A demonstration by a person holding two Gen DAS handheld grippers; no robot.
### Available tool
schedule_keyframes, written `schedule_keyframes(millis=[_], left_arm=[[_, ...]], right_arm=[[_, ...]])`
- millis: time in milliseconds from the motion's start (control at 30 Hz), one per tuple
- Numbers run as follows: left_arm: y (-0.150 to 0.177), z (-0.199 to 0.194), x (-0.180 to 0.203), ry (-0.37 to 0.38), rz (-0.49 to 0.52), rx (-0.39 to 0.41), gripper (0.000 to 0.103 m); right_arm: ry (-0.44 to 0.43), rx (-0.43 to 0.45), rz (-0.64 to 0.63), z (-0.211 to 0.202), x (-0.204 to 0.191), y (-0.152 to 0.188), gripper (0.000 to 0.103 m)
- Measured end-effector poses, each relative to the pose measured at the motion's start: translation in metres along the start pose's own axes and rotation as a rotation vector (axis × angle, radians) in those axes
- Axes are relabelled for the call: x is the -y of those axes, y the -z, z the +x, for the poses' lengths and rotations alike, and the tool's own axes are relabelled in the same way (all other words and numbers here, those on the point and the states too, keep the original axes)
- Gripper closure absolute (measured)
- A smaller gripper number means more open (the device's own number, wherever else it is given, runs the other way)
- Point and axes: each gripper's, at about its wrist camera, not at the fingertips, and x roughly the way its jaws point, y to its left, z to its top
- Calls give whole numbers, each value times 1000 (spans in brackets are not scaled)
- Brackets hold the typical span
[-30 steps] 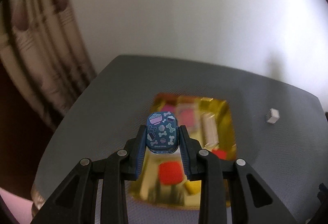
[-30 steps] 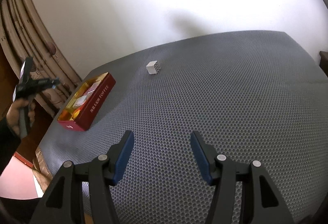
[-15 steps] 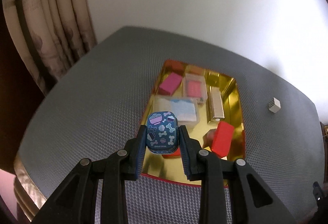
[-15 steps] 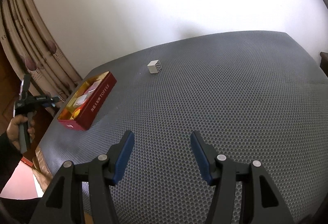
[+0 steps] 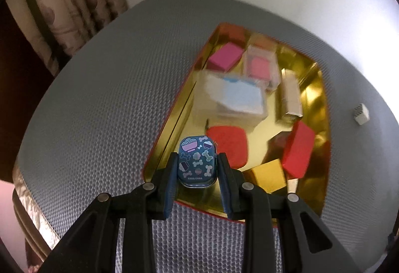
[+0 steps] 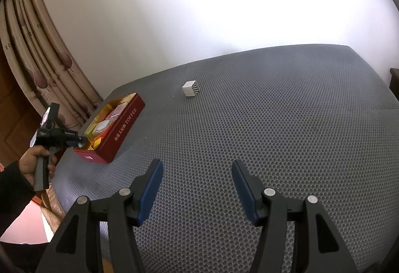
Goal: Organize rigid objects
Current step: 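Carry the blue patterned case over the tin with the left tool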
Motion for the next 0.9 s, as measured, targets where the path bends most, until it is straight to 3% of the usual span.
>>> schedule_keyframes(millis=[233, 367, 533, 667, 900], left_arm=[[-5, 16, 5, -88, -16, -2, 76], [-14, 21, 7, -99, -48, 8, 76], [-13, 21, 16, -52, -35, 6, 76], [-1, 15, 15, -54, -17, -8, 76], [-3, 14, 10, -147, 7, -12, 76]], right_arm=[[-3, 11, -5, -3, -3, 0, 44], [-4, 16, -10, -6, -4, -1, 44], [-4, 15, -6, -6, -3, -1, 44], [-7, 13, 5, -6, -1, -1, 44], [-11, 11, 7, -6, -2, -2, 43]])
